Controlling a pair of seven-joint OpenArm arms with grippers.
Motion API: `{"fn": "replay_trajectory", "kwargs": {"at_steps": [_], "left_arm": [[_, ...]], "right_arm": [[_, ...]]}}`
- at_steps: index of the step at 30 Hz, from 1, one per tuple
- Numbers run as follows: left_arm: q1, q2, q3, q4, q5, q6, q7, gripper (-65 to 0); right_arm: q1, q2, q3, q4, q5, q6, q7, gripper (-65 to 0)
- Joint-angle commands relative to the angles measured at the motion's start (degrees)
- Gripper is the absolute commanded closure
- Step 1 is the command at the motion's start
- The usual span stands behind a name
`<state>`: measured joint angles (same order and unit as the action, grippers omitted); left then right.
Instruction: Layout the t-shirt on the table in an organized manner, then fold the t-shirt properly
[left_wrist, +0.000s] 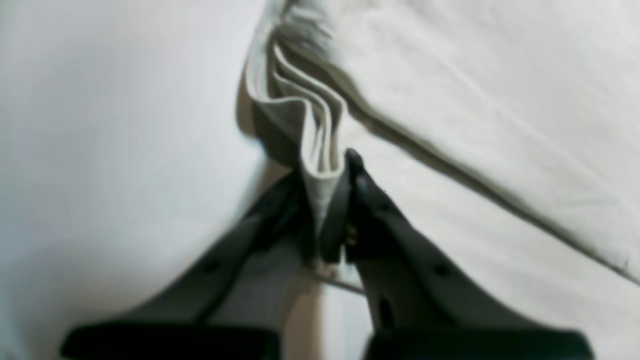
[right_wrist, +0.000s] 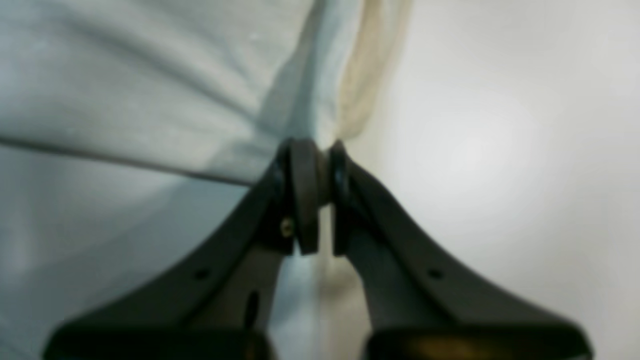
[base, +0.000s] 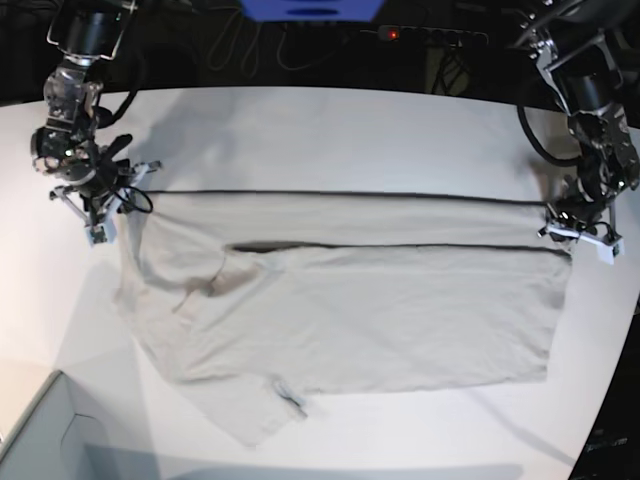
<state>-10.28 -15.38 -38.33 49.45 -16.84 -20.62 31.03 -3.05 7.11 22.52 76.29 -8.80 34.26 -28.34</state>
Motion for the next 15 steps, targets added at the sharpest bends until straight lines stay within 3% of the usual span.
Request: {"fn": "replay_trajectory", "kwargs": {"at_steps": [1,8,15], "left_arm": [[-0.84,-1.11,-0.22,0.88,-0.17,0.18,-0.92,0.0],[-0.49,-2.43,-0.22,9.67,-0.26,0.45,1.81,0.0],[-6.2,-4.01,0.13,13.19,0.18,0.53,4.18,0.0]], "right_arm": [[0.37,0.84,0.2,3.93,0.58,0.42,1.13,0.0],[-3.41,-0.48,0.03,21.16,0.4,0.42,1.04,0.0],[2.92,-0.39,-0.06,22.74,0.4,0.42,0.95,0.0]]}}
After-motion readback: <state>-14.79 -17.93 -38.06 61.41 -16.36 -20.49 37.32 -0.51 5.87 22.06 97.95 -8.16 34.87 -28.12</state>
